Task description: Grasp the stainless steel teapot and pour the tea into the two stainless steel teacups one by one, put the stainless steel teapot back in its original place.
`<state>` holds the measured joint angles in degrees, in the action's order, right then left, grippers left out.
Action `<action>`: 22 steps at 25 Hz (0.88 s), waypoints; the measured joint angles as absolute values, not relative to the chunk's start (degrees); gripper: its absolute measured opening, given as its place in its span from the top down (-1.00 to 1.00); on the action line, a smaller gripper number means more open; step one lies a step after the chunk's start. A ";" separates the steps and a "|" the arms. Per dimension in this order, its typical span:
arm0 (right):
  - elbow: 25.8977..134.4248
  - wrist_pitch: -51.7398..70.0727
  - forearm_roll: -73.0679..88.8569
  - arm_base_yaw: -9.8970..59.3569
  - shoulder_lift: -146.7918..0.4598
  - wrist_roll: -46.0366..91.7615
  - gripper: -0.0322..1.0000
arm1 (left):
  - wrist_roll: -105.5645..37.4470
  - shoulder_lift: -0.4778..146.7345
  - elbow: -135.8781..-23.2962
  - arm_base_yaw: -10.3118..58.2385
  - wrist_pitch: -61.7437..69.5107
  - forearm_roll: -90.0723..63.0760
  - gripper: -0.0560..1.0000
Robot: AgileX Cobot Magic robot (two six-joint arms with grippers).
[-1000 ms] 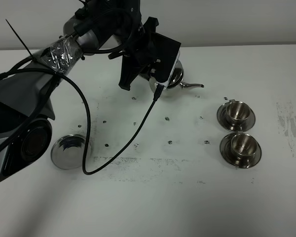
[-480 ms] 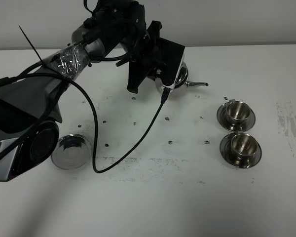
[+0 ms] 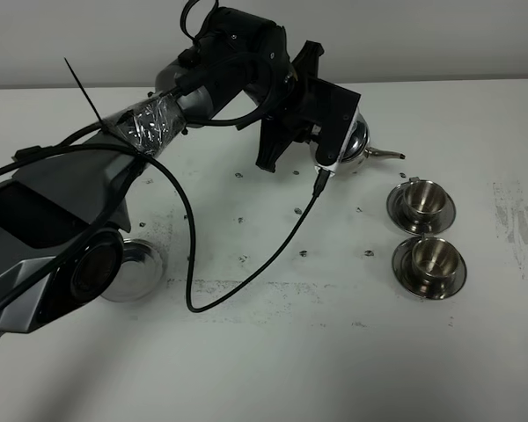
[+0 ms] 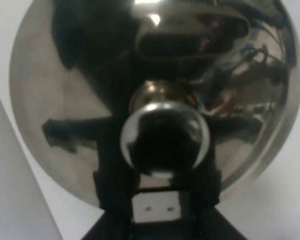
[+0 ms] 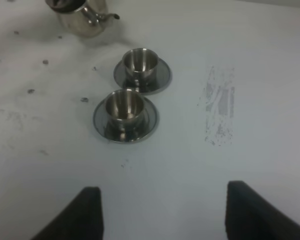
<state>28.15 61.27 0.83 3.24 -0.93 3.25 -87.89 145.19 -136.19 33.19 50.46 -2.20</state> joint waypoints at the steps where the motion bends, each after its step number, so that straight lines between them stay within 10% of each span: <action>1: 28.15 61.27 0.83 3.24 -0.93 3.25 -0.05 | -87.89 145.19 -136.19 33.31 50.09 -2.20 0.54; 22: 28.15 61.27 0.78 3.24 -0.93 3.25 -0.05 | -85.21 147.55 -136.56 35.85 42.83 0.83 0.54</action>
<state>28.15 61.27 0.78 3.24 -0.93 3.25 -85.21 147.55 -136.56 35.85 42.83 0.83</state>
